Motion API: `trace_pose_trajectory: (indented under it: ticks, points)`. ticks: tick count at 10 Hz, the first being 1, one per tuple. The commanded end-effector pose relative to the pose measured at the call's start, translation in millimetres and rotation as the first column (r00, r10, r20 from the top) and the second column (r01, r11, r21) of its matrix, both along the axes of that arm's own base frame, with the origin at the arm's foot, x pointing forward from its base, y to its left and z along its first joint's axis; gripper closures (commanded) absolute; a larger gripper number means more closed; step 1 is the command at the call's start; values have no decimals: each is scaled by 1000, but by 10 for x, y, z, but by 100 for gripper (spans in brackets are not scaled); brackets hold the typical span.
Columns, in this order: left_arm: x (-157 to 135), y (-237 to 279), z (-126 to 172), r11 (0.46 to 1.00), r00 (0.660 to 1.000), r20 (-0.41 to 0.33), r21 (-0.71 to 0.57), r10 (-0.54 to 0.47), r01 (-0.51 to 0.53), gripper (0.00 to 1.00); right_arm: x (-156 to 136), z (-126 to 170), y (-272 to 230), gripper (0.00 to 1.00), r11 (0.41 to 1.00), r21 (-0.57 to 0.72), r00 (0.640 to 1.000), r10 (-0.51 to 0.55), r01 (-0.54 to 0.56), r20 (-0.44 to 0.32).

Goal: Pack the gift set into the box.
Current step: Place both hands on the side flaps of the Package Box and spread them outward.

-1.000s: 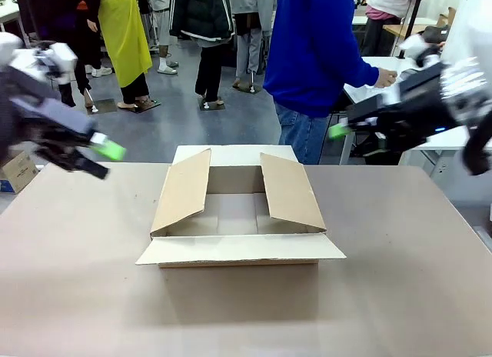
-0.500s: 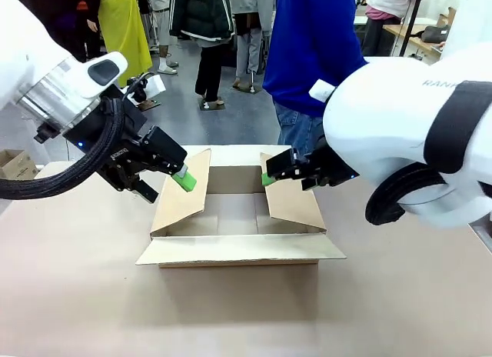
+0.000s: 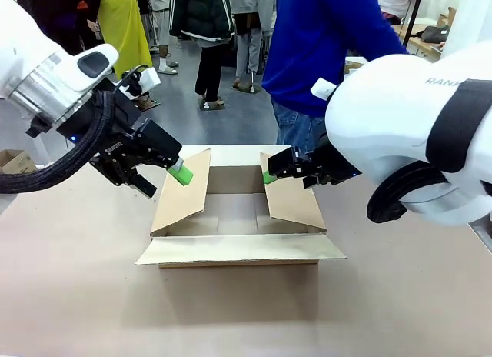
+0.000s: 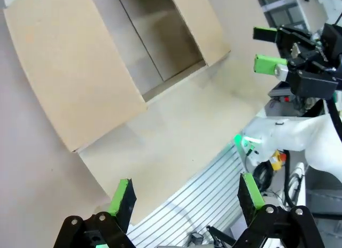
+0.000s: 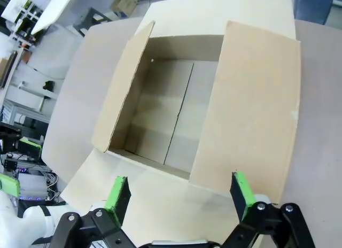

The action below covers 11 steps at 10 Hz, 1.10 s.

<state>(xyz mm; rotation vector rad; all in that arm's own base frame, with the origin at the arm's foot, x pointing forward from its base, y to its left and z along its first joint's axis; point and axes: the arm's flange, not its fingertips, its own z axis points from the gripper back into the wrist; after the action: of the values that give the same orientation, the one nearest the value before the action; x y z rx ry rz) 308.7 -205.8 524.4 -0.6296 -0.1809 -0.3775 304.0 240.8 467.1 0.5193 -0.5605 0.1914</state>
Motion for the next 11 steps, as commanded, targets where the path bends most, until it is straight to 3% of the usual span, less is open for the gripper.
trace_pose_trajectory:
  ticks: [1,3,6,8,11]
  points:
    - [250,-457,233,989,999,29,144,26,-30,0,17,16,-19,0,1000,4,1000,-12,12,10]
    - [747,-920,295,935,995,-48,350,84,-62,0,17,16,-19,0,1000,4,1000,-12,12,10]
    - [1081,-1109,-141,857,964,-83,483,251,-181,0,17,16,-19,0,1000,4,1000,-12,12,10]
    - [1118,-1247,-481,810,940,17,504,340,-302,0,17,16,-19,0,1000,4,1000,-12,12,10]
    - [1141,-1259,-840,742,912,108,548,395,-386,0,17,16,-19,0,1000,4,1000,-12,12,10]
